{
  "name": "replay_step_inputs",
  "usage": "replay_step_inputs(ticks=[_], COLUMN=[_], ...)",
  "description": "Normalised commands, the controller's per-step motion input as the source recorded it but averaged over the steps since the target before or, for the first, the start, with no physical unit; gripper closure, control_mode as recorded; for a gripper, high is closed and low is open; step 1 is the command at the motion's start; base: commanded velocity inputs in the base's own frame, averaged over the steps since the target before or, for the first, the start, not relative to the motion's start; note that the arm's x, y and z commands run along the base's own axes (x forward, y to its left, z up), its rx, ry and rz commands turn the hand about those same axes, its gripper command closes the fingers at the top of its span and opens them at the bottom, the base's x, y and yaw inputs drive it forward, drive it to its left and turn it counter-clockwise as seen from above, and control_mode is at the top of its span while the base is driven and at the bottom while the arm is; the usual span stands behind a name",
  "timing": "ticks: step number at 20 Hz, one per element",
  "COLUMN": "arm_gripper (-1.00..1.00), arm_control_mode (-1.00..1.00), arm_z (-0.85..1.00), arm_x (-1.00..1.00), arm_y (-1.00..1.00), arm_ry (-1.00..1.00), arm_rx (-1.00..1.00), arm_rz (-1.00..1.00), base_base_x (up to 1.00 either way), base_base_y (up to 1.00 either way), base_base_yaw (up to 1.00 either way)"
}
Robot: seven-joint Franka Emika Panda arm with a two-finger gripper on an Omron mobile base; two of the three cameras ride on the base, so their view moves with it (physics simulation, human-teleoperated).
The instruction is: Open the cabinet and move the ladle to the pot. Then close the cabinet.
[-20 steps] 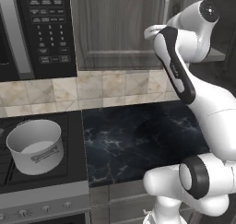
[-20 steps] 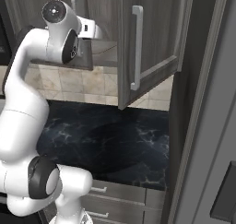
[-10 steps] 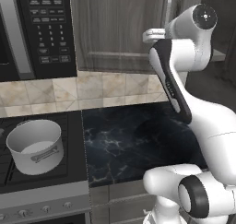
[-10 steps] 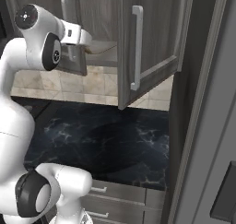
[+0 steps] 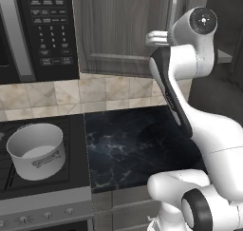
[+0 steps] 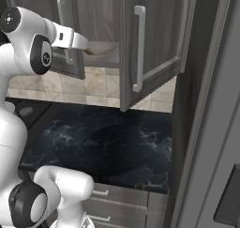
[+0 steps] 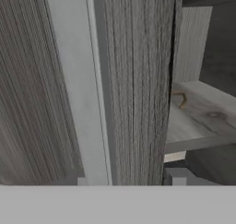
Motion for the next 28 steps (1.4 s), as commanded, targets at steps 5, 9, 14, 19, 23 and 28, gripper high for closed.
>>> replay_step_inputs(ticks=[5, 9, 14, 19, 23, 28], arm_gripper=[1.0, 1.0, 1.0, -1.0, -1.0, -1.0], arm_control_mode=[-1.0, -1.0, -1.0, -1.0, -1.0, -1.0], arm_z=[0.0, 0.0, 0.0, -0.08, -0.09, 0.0], arm_x=[-0.5, -0.39, -0.36, -0.09, 0.0, -0.04], arm_y=[0.02, 0.0, 0.0, 0.02, 0.01, 0.03], arm_ry=[0.0, 0.0, 0.0, 0.01, 0.01, 0.0], arm_rx=[0.0, 0.0, 0.0, 0.0, 0.0, 0.0], arm_rz=[-0.05, -0.04, -0.03, -0.01, 0.0, 0.0], base_base_x=[0.0, 0.0, 0.0, 0.0, 0.0, 0.0], base_base_y=[0.0, 0.0, 0.0, 0.0, 0.0, 0.0], base_base_yaw=[0.0, 0.0, 0.0, 0.0, 0.0, 0.0])
